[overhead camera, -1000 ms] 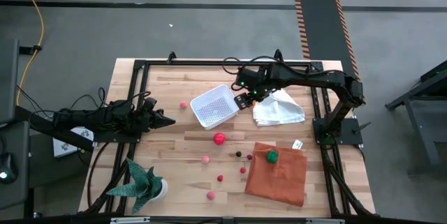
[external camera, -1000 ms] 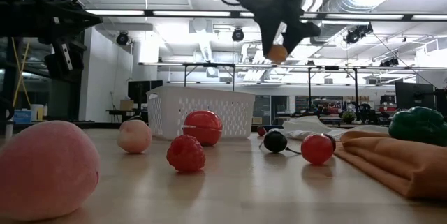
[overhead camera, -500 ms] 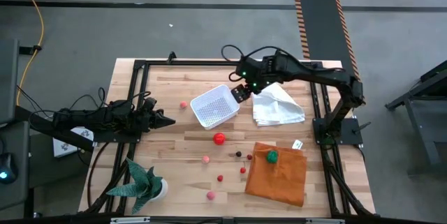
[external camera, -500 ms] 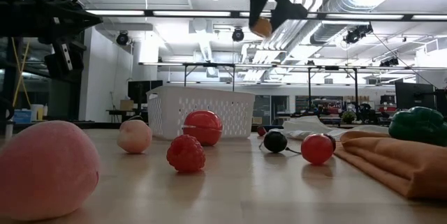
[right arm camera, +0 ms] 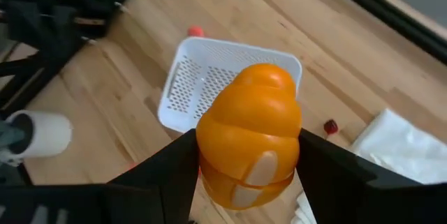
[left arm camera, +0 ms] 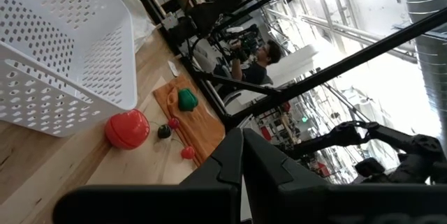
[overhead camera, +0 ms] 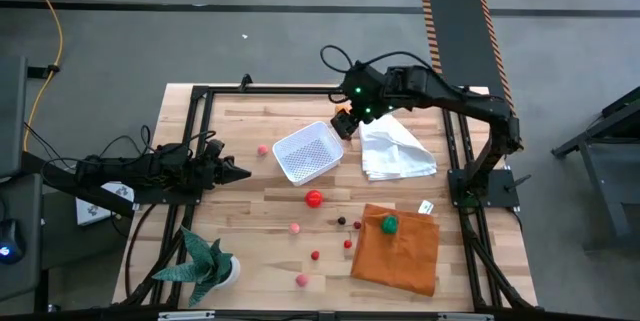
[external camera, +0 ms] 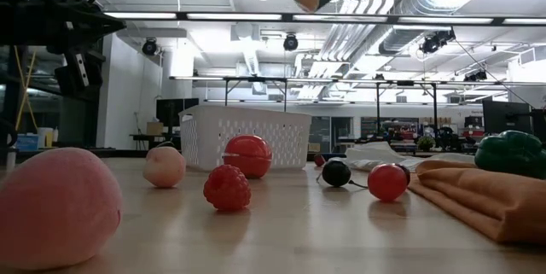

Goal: Pick and placing Produce into tupperware
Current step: Put the croissant in the basket

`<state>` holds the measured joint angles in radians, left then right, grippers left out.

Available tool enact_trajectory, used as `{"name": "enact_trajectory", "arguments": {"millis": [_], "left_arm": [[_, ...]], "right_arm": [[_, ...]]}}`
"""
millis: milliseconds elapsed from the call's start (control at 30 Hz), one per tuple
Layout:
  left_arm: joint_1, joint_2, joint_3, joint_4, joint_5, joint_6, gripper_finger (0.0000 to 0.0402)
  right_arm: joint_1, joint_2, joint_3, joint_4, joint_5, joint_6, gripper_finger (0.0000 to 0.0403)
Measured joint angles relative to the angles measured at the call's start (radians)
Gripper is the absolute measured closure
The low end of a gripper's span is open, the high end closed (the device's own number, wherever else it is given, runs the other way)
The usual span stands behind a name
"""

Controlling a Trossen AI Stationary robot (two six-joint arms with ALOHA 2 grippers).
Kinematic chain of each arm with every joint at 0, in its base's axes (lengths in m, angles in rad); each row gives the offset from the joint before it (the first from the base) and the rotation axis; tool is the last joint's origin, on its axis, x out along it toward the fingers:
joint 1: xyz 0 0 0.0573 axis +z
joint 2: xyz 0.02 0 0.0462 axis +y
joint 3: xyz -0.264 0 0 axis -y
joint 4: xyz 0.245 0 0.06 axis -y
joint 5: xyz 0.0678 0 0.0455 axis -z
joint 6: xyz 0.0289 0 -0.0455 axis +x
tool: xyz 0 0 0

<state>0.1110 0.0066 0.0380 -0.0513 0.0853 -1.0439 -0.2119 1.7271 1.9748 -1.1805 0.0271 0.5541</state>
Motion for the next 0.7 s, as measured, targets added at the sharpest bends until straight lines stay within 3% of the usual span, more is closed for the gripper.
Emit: {"name": "enact_trajectory", "arguments": {"millis": [367, 700], "left_arm": [[0.0, 0.0, 0.0, -0.001, -0.011, 0.0, 0.0401], [0.0, 0.0, 0.0, -0.003, -0.026, 0.0, 0.0401]], "right_arm": [[0.0, 0.0, 0.124, -0.001, -0.027, -0.17, 0.0192], [0.003, 0.0, 0.139, 0.021, -0.066, -0.331, 0.0192]]}}
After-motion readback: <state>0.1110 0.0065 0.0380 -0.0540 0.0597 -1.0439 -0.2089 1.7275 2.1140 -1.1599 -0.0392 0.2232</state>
